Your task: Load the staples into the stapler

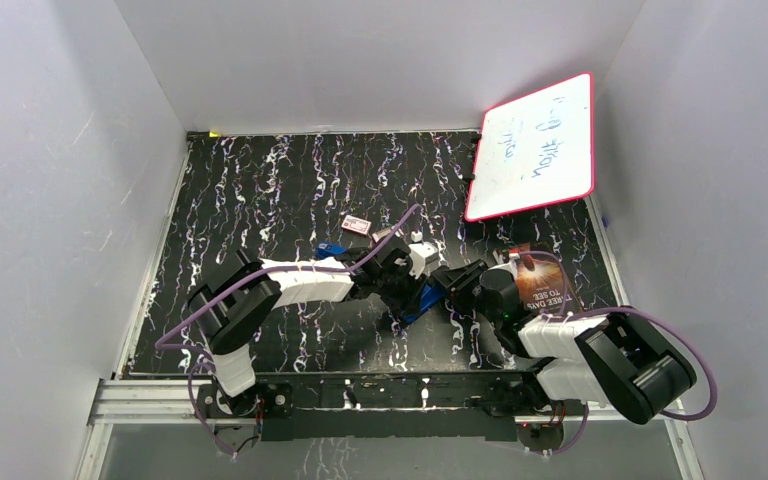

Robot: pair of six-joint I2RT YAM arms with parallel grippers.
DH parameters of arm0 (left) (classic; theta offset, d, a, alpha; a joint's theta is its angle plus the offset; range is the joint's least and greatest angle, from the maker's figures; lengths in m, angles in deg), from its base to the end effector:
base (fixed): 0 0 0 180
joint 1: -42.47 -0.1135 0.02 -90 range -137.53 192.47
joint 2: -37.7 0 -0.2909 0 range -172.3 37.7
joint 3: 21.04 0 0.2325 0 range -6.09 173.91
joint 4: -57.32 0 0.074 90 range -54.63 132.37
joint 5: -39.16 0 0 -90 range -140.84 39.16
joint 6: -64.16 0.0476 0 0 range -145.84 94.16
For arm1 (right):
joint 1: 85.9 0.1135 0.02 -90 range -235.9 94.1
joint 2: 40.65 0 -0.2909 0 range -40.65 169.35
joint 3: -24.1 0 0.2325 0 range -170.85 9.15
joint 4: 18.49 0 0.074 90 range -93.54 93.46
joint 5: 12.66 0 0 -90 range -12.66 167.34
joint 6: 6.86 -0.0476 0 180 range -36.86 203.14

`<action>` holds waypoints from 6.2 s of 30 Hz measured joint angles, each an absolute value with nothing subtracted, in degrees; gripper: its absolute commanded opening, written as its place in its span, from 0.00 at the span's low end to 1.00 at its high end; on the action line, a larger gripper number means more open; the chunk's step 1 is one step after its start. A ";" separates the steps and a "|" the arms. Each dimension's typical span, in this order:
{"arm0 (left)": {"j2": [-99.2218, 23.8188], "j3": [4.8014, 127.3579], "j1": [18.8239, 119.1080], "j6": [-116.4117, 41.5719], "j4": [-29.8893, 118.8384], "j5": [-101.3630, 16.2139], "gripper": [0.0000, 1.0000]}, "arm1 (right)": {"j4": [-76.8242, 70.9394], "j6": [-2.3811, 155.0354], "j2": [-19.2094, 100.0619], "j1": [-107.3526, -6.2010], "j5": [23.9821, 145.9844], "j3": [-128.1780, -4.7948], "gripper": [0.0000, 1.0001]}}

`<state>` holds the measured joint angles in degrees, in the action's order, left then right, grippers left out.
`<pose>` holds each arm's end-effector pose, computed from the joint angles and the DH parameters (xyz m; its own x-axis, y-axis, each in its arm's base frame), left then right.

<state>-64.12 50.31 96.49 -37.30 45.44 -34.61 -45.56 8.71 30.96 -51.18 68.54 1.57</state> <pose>0.2057 -0.3060 0.1997 -0.5664 0.4554 -0.6869 0.8018 0.4973 -0.3314 0.1626 0.1038 0.1685 -0.5126 0.8030 -0.3041 0.1769 0.4453 0.8777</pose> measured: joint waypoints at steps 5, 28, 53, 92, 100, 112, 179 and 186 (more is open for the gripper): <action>-64.12 50.90 96.60 -35.91 44.37 -35.15 0.19 | -44.36 9.01 29.45 -51.18 68.63 1.57 0.67; -64.07 55.71 94.43 -15.88 35.63 -39.09 0.80 | -13.65 19.20 -3.36 -51.12 56.59 2.54 0.74; -57.19 55.69 63.44 33.05 15.45 -18.52 0.77 | -14.74 28.27 -1.59 -51.18 60.39 2.45 0.74; -60.62 52.96 65.30 13.21 25.55 -27.53 0.02 | -12.95 32.36 -1.21 -51.18 59.69 -3.28 0.75; -57.58 49.24 74.21 -7.03 28.50 -35.55 0.00 | -16.09 31.81 12.25 -51.18 62.67 -12.90 0.76; -46.26 34.86 75.63 -41.15 39.89 -43.20 0.00 | -24.14 22.30 39.13 -50.57 74.56 -29.57 0.74; -46.46 39.78 76.44 -21.30 33.05 -42.87 0.00 | -30.15 29.32 33.98 -44.91 77.94 -26.40 0.72; -47.37 40.85 76.42 -1.33 29.86 -40.38 0.09 | -28.29 39.02 21.04 -44.98 67.76 -17.99 0.75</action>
<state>-47.37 40.85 76.42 -1.33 29.86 -40.38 -28.29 39.02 21.04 -44.98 67.76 -17.99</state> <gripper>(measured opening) 0.266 0.740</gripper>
